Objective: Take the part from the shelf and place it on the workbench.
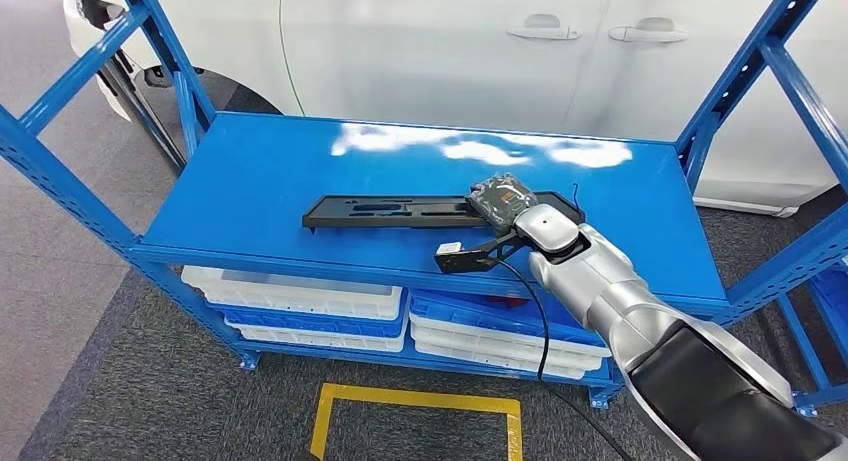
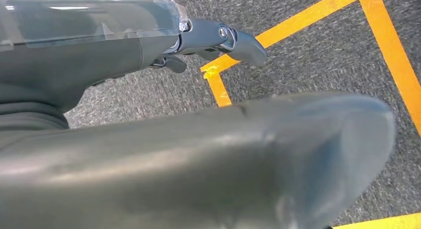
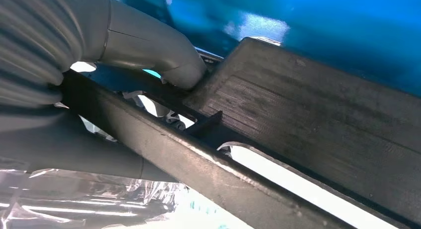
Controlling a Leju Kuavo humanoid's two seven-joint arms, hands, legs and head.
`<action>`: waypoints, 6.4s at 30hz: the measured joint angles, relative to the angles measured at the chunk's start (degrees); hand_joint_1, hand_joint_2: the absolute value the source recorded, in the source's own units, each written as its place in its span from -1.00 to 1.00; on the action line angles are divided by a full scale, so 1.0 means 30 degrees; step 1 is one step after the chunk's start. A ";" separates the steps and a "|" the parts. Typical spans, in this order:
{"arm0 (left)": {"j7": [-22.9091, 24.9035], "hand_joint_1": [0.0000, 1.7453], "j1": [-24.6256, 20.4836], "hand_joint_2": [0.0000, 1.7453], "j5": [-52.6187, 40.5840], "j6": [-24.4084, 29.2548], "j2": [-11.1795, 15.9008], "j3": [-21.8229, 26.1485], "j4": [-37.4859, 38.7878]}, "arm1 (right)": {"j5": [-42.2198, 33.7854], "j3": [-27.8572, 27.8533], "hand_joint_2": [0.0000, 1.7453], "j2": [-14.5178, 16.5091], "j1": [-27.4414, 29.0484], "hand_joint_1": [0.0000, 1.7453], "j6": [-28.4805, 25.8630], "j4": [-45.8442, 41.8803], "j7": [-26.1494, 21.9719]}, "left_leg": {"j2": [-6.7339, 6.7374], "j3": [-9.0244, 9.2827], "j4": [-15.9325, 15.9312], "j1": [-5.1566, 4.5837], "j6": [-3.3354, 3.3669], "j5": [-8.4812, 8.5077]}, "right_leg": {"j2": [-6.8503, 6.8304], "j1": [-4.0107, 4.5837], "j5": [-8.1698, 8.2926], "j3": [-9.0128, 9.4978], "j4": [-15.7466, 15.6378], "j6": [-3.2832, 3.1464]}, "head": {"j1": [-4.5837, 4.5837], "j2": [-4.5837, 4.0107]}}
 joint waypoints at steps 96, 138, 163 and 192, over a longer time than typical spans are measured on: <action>0.0594 -1.00 0.0114 1.00 0.1554 0.1102 0.0107 0.0479 0.0000 | -2.4820 -0.4087 1.00 -0.3912 1.1362 1.00 1.5233 -1.9755 -1.0271 | 0.0150 0.3824 -0.4725 -0.0084 0.0502 0.0666 | 0.0488 0.0026 0.0513 -0.1040 0.0609 0.0273 | -0.0004 0.0000; 0.0158 -1.00 0.0170 1.00 0.1792 0.0936 0.0137 0.0831 0.0044 | -2.6099 -0.4255 1.00 -0.3776 1.0156 1.00 1.5639 -1.8338 -0.9752 | 0.0256 0.2526 -0.5580 -0.0134 0.1220 0.2457 | 0.0511 -0.0124 -0.1631 -0.2417 0.5495 0.0976 | -0.0007 0.0000; -0.0392 -1.00 0.0308 1.00 0.1727 0.1219 0.0144 0.0911 0.0044 | -2.6651 -0.4404 1.00 -0.3847 1.0458 1.00 1.5646 -1.8524 -0.9202 | 0.0422 0.3768 -0.5714 0.0143 0.0867 0.1574 | 0.0606 -0.0144 -0.0294 -0.1136 0.1248 0.0959 | -0.0007 0.0000; -0.0694 -1.00 0.0732 1.00 0.2201 0.1348 0.0210 0.0989 0.0047 | -2.7532 -0.4756 1.00 -0.3912 1.0950 1.00 1.5950 -1.8302 -0.8872 | -0.0691 0.3601 -0.5440 0.0063 0.0840 0.1480 | 0.2398 -0.0015 0.0463 -0.0986 0.0538 0.0600 | -0.0007 0.0000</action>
